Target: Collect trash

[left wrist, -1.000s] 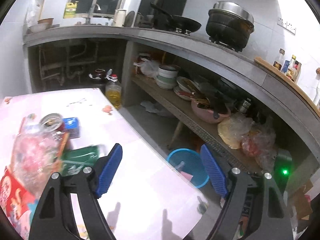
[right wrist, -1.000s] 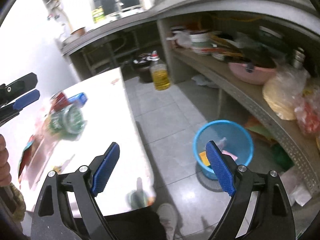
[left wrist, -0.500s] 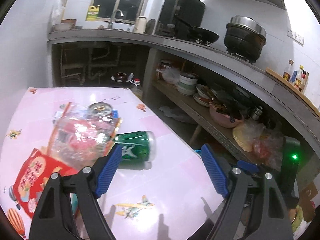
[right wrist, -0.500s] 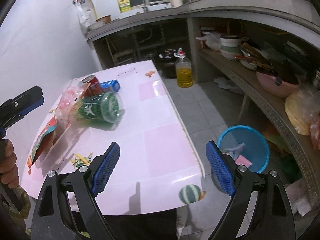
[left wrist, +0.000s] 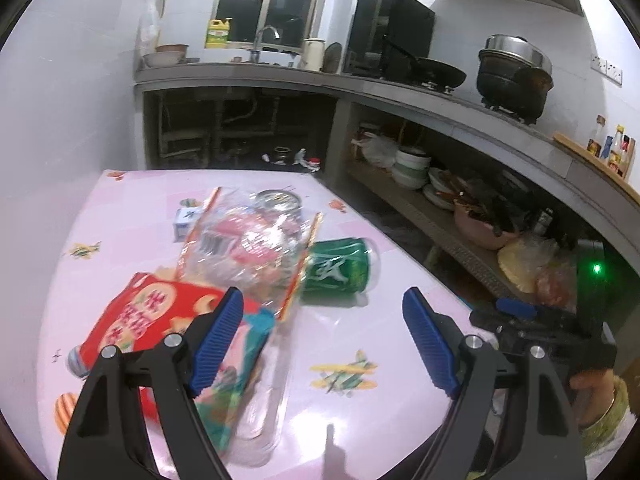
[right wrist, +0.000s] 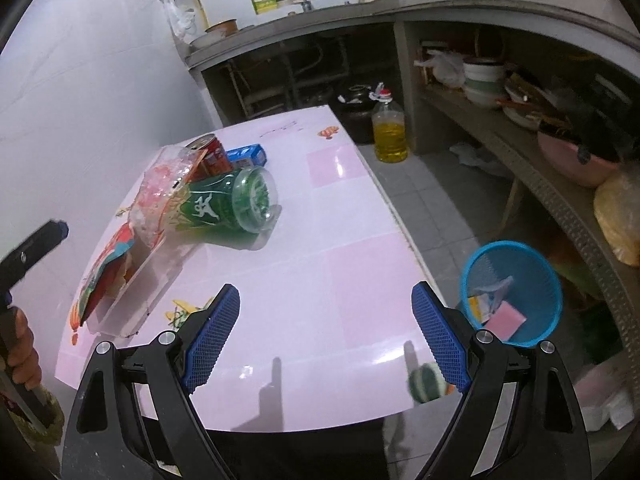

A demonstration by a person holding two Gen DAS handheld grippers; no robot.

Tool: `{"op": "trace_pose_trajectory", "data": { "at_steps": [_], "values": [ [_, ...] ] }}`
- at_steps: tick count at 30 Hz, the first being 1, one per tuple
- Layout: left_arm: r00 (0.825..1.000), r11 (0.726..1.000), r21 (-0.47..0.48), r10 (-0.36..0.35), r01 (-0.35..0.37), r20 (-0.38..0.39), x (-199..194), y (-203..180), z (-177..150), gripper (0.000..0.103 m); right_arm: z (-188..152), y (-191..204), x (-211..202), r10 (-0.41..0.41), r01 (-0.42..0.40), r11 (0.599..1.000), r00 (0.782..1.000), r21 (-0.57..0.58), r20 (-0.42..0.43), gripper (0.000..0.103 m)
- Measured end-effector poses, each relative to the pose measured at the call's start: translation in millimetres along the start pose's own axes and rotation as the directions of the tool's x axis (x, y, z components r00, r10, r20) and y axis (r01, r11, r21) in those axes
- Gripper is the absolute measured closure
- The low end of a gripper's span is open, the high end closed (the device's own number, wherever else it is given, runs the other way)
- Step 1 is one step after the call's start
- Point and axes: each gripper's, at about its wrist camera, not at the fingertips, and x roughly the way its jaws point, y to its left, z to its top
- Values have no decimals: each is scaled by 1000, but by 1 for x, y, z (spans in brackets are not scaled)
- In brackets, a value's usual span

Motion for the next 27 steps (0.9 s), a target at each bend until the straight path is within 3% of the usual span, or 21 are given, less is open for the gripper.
{"op": "trace_pose_trajectory", "data": {
  "at_steps": [14,21,27],
  "values": [
    [987,988,1,152,-152,-56,-17,33,-35,23,-3,14,19,71,-70,997,996,12,-62,19],
    [964,971,48,239,-235,-117,0,38,-47,23,-4,21,20,83,-83,997,994,6,-71,19],
    [957,967,-10,251,-255,-144,-3,55,-58,23,-6,24,22,85,-85,996,993,5,-79,19]
  ]
}}
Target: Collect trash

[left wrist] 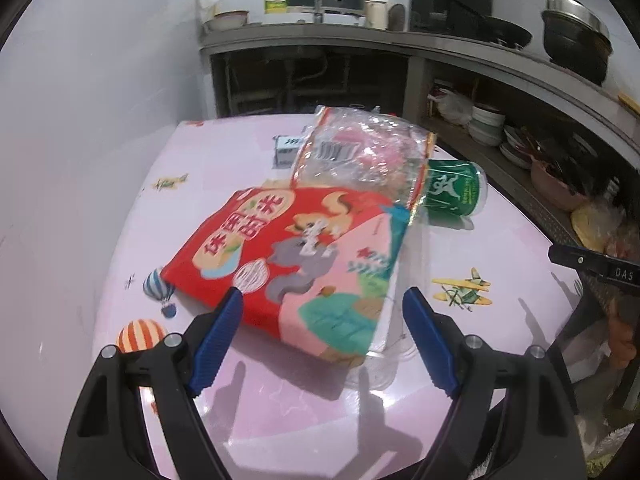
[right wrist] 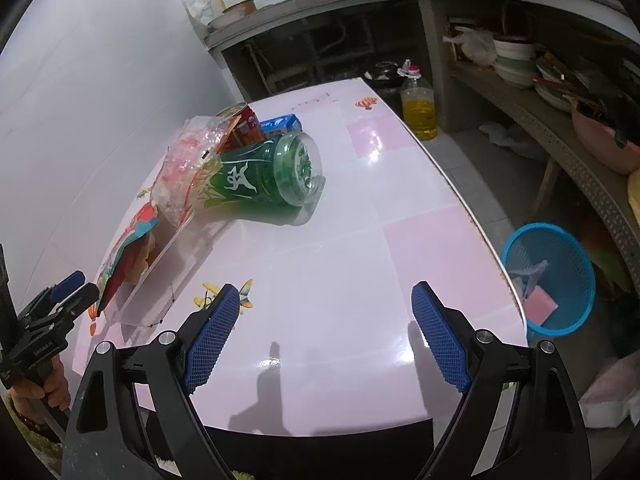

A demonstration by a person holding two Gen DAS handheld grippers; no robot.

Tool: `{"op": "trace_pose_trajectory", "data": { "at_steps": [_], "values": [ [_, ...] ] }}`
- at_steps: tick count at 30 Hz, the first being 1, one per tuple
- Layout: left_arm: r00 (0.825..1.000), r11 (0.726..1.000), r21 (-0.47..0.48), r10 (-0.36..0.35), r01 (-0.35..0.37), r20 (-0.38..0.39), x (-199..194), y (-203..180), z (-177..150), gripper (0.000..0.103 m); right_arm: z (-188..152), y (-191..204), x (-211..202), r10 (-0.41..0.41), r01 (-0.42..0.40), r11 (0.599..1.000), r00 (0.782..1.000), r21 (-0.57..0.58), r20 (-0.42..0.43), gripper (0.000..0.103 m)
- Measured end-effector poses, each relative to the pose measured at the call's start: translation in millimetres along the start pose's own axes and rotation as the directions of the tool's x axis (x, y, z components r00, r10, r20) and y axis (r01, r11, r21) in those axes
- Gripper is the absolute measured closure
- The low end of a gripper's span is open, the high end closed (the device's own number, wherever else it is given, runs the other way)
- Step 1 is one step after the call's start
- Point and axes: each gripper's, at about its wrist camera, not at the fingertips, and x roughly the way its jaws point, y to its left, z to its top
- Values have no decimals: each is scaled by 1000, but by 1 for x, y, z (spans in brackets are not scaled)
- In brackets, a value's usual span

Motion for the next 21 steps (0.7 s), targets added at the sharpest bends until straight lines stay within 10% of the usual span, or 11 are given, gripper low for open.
{"op": "trace_pose_trajectory", "data": {
  "at_steps": [11,21],
  "values": [
    [992,963,-239,-129,124,-7,-4,38,-15,24,0,12,3,22,-22,999,1000,-24,-13,19],
    [931,664,-675,-350,322,100,36,102,-23,27,-1,18,0,26,-26,999,1000,-37,-16,19]
  ]
}}
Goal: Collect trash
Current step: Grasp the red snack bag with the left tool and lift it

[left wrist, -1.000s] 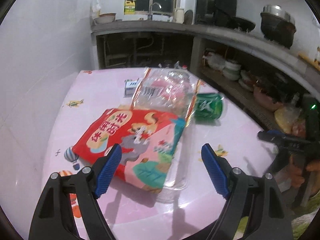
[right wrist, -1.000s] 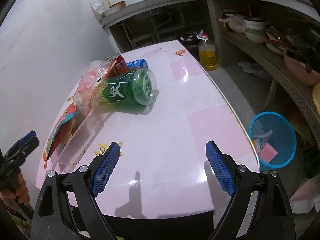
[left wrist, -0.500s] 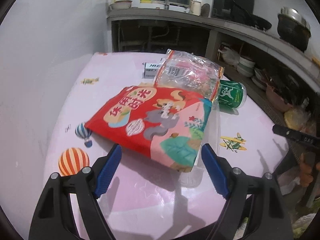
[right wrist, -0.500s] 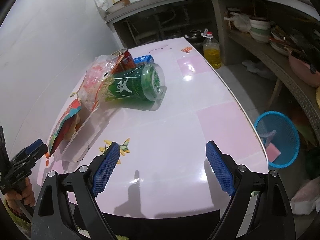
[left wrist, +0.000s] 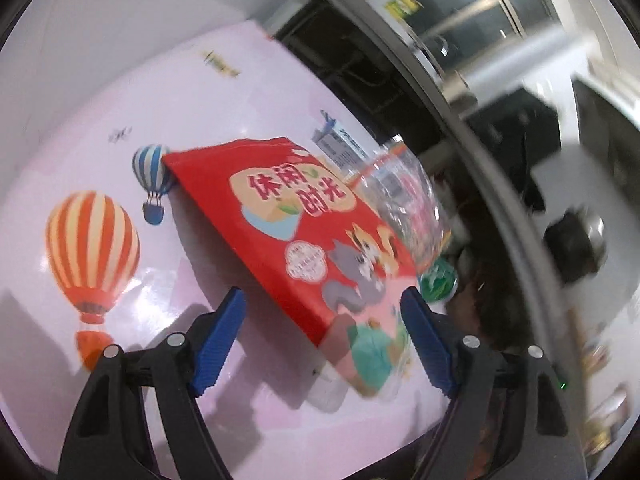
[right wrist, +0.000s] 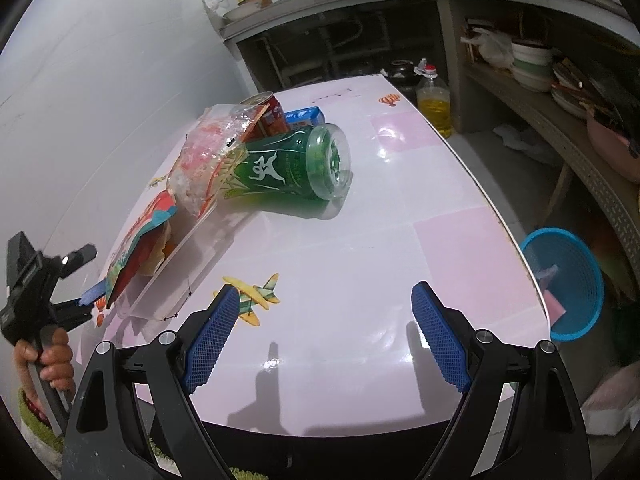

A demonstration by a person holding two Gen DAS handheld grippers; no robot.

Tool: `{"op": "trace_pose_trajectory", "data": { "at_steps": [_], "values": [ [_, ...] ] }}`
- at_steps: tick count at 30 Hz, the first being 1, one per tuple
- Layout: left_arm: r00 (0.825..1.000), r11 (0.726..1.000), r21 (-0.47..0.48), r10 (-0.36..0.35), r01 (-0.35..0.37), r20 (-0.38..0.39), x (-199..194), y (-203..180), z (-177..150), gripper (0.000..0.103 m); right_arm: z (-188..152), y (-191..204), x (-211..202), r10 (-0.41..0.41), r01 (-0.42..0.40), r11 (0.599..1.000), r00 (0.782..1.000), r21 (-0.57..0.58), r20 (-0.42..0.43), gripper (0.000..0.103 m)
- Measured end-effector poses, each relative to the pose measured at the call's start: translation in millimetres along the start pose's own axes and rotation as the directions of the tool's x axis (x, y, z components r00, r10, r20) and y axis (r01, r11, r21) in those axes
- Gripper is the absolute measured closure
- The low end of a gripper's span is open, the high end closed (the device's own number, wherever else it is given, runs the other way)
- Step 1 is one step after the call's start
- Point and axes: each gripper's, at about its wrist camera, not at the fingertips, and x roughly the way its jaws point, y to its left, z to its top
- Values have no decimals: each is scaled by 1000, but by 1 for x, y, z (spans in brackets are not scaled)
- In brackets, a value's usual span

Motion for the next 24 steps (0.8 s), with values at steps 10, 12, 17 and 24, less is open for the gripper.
{"op": "trace_pose_trajectory", "data": {
  "at_steps": [10,12,17,24],
  "values": [
    [998,970,-237,-55,61,32,17,35,18,52,0,2,1,-1,1,1000,1000,-8,-8,19],
    [997,967,-244,-67,75,41,18,36,19,60,0,2,2,-2,1,1000,1000,-7,-11,19],
    [994,965,-240,-91,101,52,18,36,20,76,2,2,4,-2,2,1000,1000,-8,-17,19],
    [988,953,-264,-130,147,80,18,42,23,88,5,3,9,21,-21,1000,999,-4,-28,19]
  ]
}}
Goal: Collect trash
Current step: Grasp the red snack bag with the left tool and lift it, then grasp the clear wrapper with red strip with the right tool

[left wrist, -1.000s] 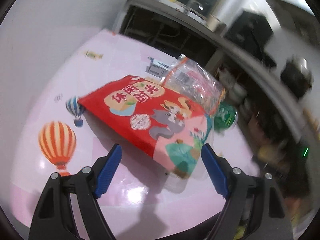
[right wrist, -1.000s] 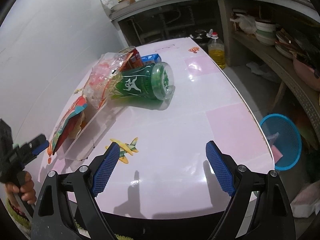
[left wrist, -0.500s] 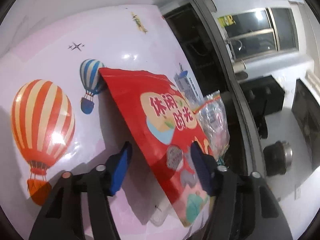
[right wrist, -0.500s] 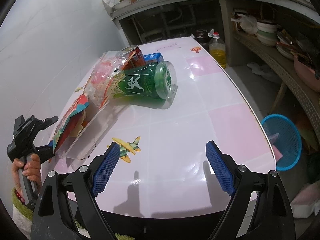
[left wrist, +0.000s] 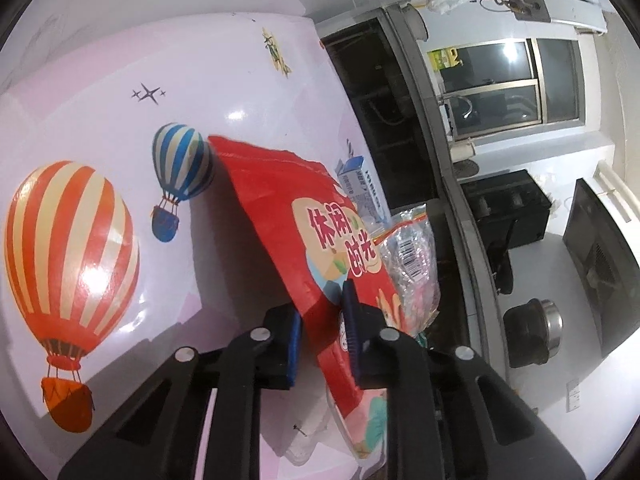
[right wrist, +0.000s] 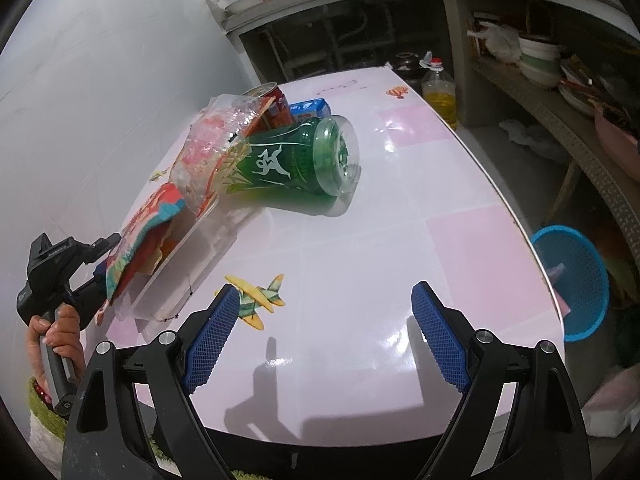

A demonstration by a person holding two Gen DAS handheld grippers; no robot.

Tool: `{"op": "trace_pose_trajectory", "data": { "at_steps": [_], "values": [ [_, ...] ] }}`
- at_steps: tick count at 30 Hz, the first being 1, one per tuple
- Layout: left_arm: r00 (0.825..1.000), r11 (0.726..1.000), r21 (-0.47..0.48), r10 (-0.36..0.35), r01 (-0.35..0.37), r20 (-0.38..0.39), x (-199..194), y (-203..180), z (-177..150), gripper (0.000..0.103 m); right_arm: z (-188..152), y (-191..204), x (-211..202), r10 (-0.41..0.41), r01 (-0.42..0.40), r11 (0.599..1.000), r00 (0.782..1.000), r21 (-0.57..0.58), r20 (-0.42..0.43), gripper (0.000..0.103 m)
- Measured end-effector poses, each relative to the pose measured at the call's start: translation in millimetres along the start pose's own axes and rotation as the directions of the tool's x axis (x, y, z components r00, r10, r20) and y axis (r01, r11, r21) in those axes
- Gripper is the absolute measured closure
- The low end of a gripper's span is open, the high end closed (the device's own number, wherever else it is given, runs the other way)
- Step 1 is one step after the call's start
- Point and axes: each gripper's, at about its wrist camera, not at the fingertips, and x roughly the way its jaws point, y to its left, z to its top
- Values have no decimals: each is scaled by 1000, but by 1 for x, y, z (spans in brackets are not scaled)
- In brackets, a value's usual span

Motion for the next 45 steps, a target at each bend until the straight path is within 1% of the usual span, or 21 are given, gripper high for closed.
{"op": "trace_pose_trajectory", "data": {
  "at_steps": [5,8,10,13,14,16,20,21,23,25,27,30,32,33,35,39,41,45],
  "values": [
    [998,998,-6,-63,63,25,-6,0,-1,94,13,2,8,69,-69,998,998,13,6,22],
    [994,994,-17,-107,108,38,-10,1,1,97,28,6,15,154,-154,987,988,33,12,26],
    [990,990,-26,-137,138,44,-12,1,3,98,36,8,22,213,-214,975,977,54,13,28],
    [983,984,-42,-173,175,53,-14,2,6,100,48,13,38,305,-304,947,952,100,5,29],
    [981,980,-50,-188,191,55,-15,2,7,100,51,14,42,324,-322,940,946,116,2,30],
    [975,975,-55,-213,217,62,-18,2,8,101,57,19,54,375,-371,917,927,149,0,32],
    [967,968,-44,-244,247,72,-21,0,9,101,66,28,77,435,-424,881,901,209,-7,37],
    [966,967,-46,-248,251,71,-21,0,9,101,67,31,85,444,-430,872,896,234,-7,38],
    [965,966,-48,-252,256,70,-20,0,10,101,70,33,95,448,-431,864,894,260,-9,41],
    [965,965,-53,-255,259,68,-19,1,10,101,72,34,105,440,-414,857,898,306,-17,45],
    [964,964,-55,-256,260,66,-18,2,10,101,72,34,114,447,-414,842,894,346,-17,48],
    [964,963,-61,-259,263,66,-18,3,11,101,74,34,122,444,-413,830,896,374,3,54],
    [964,963,-64,-258,262,66,-17,4,11,101,74,34,123,449,-422,822,893,382,21,57],
    [964,963,-64,-259,263,64,-16,5,12,101,75,34,124,455,-430,816,890,386,30,61],
    [964,963,-65,-259,263,63,-16,6,11,101,76,35,123,456,-435,814,889,385,43,64],
    [964,963,-67,-259,263,63,-16,6,11,101,78,38,123,470,-458,802,880,384,69,74],
    [964,962,-67,-259,263,63,-16,6,11,101,78,43,123,466,-459,807,881,371,77,77],
    [963,962,-66,-260,265,67,-16,7,10,101,77,49,114,463,-464,819,882,337,91,88]
  ]
}}
